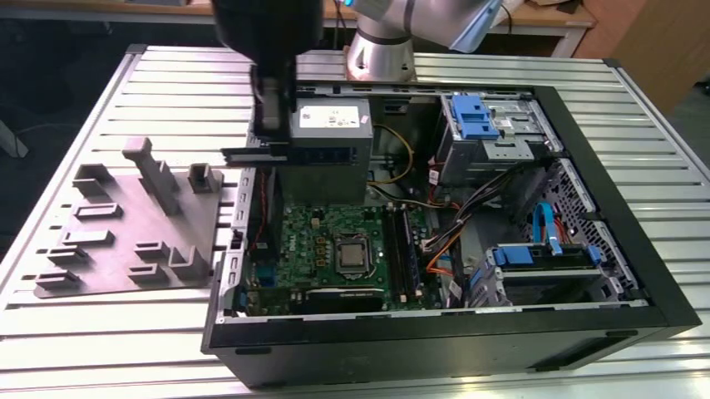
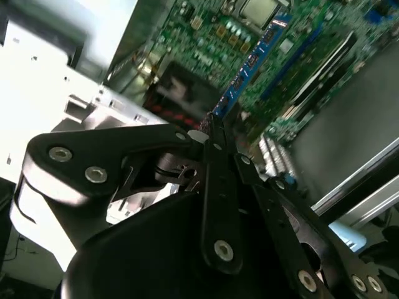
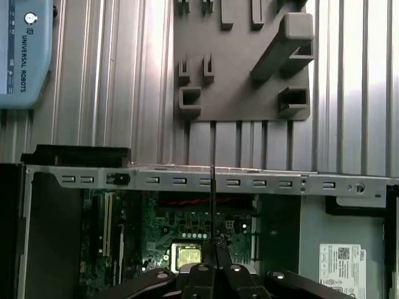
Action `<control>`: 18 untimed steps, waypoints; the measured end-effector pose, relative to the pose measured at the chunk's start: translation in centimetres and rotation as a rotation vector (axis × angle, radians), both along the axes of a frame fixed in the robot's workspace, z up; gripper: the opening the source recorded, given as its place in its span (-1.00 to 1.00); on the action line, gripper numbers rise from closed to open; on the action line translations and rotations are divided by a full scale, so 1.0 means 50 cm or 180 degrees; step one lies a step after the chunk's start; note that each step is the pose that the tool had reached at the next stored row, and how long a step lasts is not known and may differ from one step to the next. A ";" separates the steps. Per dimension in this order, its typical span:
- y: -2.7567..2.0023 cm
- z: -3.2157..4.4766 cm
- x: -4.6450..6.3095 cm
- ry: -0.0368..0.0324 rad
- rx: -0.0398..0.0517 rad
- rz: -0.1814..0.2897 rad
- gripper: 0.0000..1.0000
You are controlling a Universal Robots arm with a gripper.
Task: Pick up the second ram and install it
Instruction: 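Pick up the second ram and move it above second insertion slot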
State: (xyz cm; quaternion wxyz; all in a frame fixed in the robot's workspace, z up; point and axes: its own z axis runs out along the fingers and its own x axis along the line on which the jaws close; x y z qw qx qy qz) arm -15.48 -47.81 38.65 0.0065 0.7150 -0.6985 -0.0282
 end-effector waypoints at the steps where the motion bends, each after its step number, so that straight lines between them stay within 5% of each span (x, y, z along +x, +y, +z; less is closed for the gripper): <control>1: 0.0000 0.000 0.009 0.0002 0.0000 0.0000 -0.77; 15: 0.0000 -0.008 0.136 0.0029 0.0000 0.0000 -0.77; 18: 0.0000 -0.018 0.148 0.0031 0.0000 0.0000 -0.77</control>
